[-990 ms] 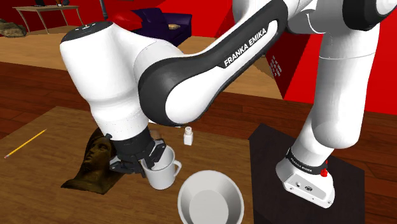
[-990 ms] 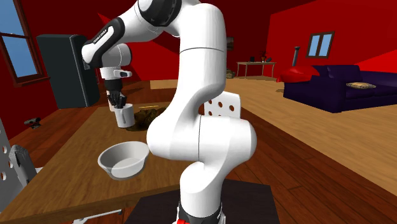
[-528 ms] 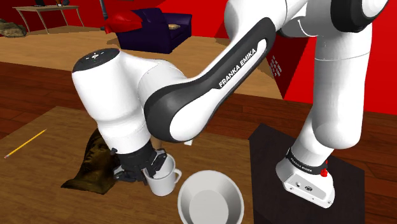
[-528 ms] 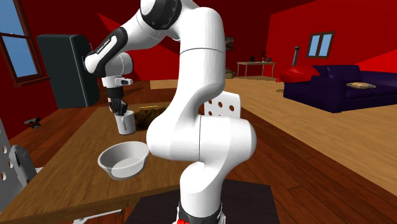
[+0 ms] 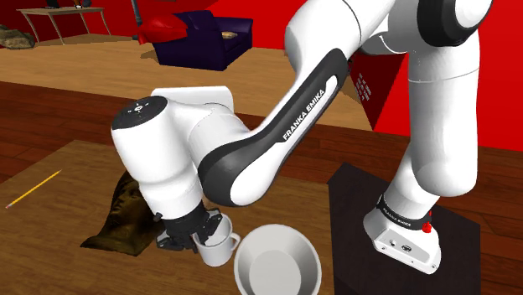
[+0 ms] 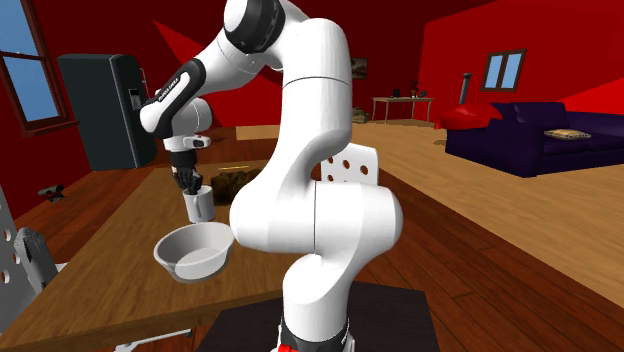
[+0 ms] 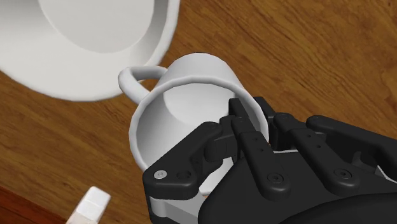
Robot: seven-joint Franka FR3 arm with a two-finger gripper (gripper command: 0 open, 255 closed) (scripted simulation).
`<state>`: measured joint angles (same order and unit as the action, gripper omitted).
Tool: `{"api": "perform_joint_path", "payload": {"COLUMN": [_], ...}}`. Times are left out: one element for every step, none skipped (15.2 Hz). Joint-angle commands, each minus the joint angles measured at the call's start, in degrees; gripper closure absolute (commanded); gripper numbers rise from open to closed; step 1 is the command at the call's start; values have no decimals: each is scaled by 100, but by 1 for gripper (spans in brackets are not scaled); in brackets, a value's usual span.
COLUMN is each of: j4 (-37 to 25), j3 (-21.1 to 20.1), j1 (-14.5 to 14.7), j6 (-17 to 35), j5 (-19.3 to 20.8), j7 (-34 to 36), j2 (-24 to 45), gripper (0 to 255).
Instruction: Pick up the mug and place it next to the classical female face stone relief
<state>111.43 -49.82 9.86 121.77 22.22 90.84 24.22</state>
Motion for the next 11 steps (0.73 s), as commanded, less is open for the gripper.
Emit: {"api": "perform_joint_path", "payload": {"j4": [29,48,65,81,96,109,121,132,141,146,146], "j3": [69,103,138,173,209,246,283,320,359,381,381], "j1": [59,85,111,139,166,194,222,250,279,296,297], "j6": [108,162,215,268,320,372,423,473,524,552,553], "j5": [103,150,199,247,296,344,393,443,492,520,520], "j7": [64,94,124,154,184,214,245,275,305,323,323], "j2": [107,156,206,256,307,358,410,462,514,545,544], "gripper": [255,255,255,255,255,255,255,255,255,255,255]}}
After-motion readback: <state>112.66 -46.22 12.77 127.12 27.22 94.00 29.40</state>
